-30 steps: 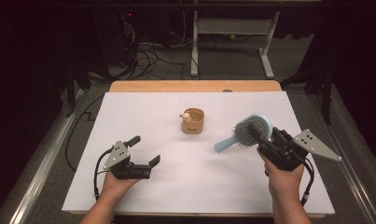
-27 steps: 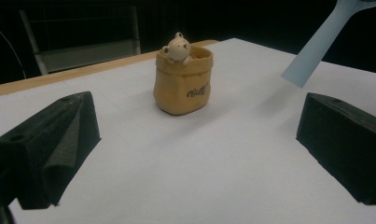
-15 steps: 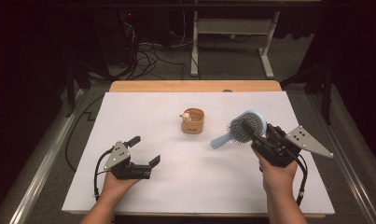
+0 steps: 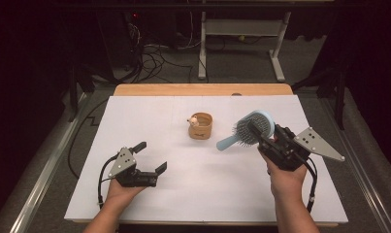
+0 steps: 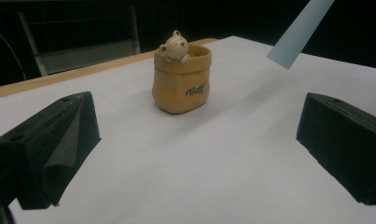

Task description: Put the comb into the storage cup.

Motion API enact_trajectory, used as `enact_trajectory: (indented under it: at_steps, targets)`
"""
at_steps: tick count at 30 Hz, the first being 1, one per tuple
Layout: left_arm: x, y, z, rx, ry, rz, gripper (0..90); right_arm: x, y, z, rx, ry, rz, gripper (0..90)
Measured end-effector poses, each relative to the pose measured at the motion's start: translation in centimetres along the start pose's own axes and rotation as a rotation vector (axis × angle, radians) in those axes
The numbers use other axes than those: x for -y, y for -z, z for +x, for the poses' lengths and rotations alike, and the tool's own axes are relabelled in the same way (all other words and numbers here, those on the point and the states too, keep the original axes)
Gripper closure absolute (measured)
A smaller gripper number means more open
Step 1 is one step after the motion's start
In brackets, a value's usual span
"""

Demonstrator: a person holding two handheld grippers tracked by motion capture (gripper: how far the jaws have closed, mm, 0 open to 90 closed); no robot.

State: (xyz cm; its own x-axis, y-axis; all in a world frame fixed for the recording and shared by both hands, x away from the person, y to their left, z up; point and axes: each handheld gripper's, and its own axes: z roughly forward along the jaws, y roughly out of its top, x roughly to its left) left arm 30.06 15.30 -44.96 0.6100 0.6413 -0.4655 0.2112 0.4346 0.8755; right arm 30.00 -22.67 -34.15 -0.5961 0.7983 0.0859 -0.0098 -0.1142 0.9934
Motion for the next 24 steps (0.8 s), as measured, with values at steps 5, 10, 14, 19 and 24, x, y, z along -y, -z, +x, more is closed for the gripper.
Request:
enact_trajectory:
  at_steps: [5,10,14,19,24]
  targets:
    - [0.0,0.1,0.0,0.004,-0.001,-0.004,0.5,-0.6,-0.3,0.3,0.003,0.005,-0.007,57.7]
    - [0.1,0.1,0.0,0.006,0.002,0.002,0.5,-1.1,-0.7,0.5,0.006,0.014,-0.010,57.7]
    - [0.1,0.0,0.0,0.006,0.003,0.002,0.5,-1.6,-0.9,0.5,0.011,0.021,-0.015,57.7]
    - [0.1,0.0,-0.1,0.013,0.005,-0.005,0.5,-2.2,-1.4,0.4,0.028,0.019,-0.018,57.7]
    - [0.2,0.0,-0.1,0.012,-0.007,0.004,0.5,-2.5,-2.5,0.4,0.037,0.030,-0.015,57.7]
